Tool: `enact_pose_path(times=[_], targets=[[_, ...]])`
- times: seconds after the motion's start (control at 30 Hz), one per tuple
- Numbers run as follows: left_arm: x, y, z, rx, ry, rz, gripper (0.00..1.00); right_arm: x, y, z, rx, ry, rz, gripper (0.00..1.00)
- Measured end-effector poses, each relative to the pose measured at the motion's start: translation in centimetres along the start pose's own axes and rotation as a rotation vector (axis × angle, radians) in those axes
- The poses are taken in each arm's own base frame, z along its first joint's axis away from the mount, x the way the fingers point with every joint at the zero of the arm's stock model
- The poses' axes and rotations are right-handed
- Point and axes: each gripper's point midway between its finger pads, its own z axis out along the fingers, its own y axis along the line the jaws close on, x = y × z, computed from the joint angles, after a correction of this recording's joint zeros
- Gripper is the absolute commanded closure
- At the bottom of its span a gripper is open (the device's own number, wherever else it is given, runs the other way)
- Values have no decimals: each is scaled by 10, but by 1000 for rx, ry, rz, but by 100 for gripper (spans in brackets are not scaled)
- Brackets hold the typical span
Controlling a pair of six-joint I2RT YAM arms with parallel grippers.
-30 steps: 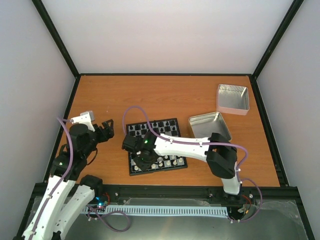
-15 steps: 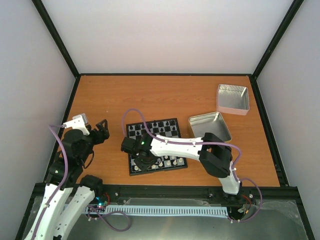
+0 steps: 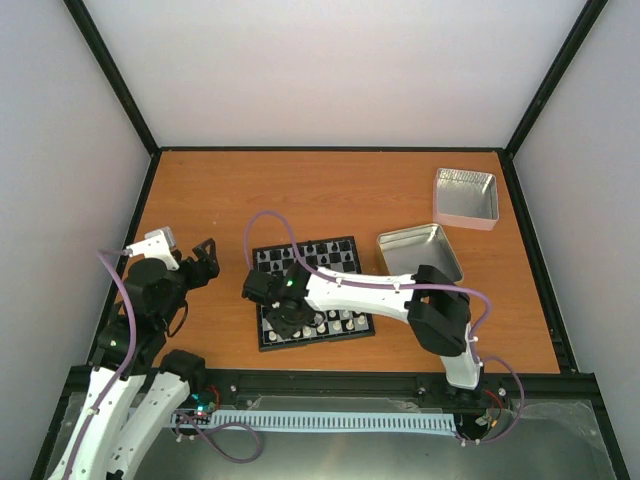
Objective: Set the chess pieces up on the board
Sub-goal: Place the chess piece on the chessboard, then reset both arms
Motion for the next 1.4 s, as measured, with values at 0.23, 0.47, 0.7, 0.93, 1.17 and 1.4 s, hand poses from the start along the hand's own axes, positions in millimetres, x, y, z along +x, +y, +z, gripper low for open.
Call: enact_pose_path(times=[0.23, 0.47, 0.7, 0.93, 1.17, 1.4], targets=[[1, -3, -1, 17, 13, 5, 0, -22, -15, -60, -32, -201, 56, 50], [-31, -30, -25, 117, -29, 35, 0, -30, -131, -145, 93, -510, 266, 41], [-49, -48, -41, 189, -50, 105, 0, 20, -237, -208, 339, -752, 470, 23], [-98, -59, -83, 210, -207, 169, 0, 80, -272, -281, 466, -996, 570, 13], [-138, -44, -129, 119, -378, 198, 0, 135, -290, -322, 518, -1127, 649, 1], [-145, -26, -157, 56, -455, 204, 0, 177, -296, -352, 496, -1246, 699, 0]])
